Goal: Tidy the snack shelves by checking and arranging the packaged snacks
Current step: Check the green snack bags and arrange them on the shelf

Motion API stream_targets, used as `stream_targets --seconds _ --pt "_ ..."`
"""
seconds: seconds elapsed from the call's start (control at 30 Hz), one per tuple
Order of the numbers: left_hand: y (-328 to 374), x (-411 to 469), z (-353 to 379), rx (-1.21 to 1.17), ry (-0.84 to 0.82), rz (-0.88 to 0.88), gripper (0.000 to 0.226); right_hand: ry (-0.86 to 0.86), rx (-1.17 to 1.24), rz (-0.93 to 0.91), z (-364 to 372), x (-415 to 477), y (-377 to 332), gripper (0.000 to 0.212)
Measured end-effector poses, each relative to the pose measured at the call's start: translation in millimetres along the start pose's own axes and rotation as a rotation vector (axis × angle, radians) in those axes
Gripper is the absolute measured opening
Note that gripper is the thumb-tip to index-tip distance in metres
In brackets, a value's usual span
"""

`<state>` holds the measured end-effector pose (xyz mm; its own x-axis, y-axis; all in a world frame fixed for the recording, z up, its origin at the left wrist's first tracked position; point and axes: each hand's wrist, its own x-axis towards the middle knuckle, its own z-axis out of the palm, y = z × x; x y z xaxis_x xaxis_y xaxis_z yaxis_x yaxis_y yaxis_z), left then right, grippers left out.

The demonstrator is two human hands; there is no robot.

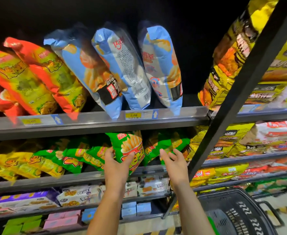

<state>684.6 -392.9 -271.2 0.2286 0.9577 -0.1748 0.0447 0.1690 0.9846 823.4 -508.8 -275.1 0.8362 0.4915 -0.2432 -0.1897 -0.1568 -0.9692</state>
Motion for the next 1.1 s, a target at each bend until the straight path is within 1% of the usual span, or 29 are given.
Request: stream_targets --seconds 0.07,0.13,0.33,0.47,0.5,0.53,0.63,0.67,0.7,0.73,0.77,0.83,0.87,0.9,0.93,1.0,1.07,1.1 --pt "-3 4 10 -0.008 0.003 -0.023 0.078 0.03 0.003 -0.006 6 9 1 0.087" --pt "-8 11 18 0.005 0.044 -0.006 0.073 0.05 -0.007 -0.002 13 16 1 0.088" --pt "-18 26 39 0.062 0.109 -0.041 0.081 0.124 -0.101 -0.02 29 36 5 0.093" --pt "-25 36 46 0.101 0.119 -0.072 0.072 0.162 -0.124 -0.012 39 42 5 0.091" --pt "-27 39 47 0.113 0.121 -0.086 0.07 0.178 -0.157 0.0 41 46 8 0.088" --pt "-30 41 48 0.118 0.121 -0.093 0.068 0.191 -0.186 0.018 42 48 10 0.08" --pt "-35 45 50 0.13 0.123 -0.137 0.066 0.21 -0.208 0.028 43 52 9 0.037" --pt "-36 46 51 0.136 0.125 -0.151 0.065 0.22 -0.21 0.011 42 52 8 0.028" --pt "-38 47 51 0.139 0.126 -0.166 0.065 0.219 -0.21 0.009 42 52 8 0.026" --pt "-39 48 51 0.141 0.129 -0.174 0.067 0.221 -0.215 0.008 42 52 10 0.032" --pt "-40 48 51 0.145 0.132 -0.185 0.07 0.223 -0.216 0.007 42 50 10 0.045" --pt "-41 48 51 0.178 0.132 -0.209 0.084 0.254 -0.237 -0.009 41 56 21 0.077" --pt "-42 48 51 0.205 0.128 -0.225 0.093 0.254 -0.233 -0.015 39 55 21 0.082" --pt "-42 47 51 0.229 0.124 -0.24 0.099 0.25 -0.218 -0.02 39 54 21 0.08" --pt "-43 47 50 0.248 0.117 -0.245 0.101 0.243 -0.214 -0.022 36 52 20 0.073" --pt "-46 46 49 0.264 0.101 -0.228 0.089 0.237 -0.19 -0.044 34 46 10 0.061" --pt "-47 46 47 0.279 0.084 -0.213 0.077 0.238 -0.161 -0.06 30 43 9 0.064" --pt "-47 46 46 0.285 0.076 -0.207 0.075 0.243 -0.151 -0.067 28 42 10 0.07"
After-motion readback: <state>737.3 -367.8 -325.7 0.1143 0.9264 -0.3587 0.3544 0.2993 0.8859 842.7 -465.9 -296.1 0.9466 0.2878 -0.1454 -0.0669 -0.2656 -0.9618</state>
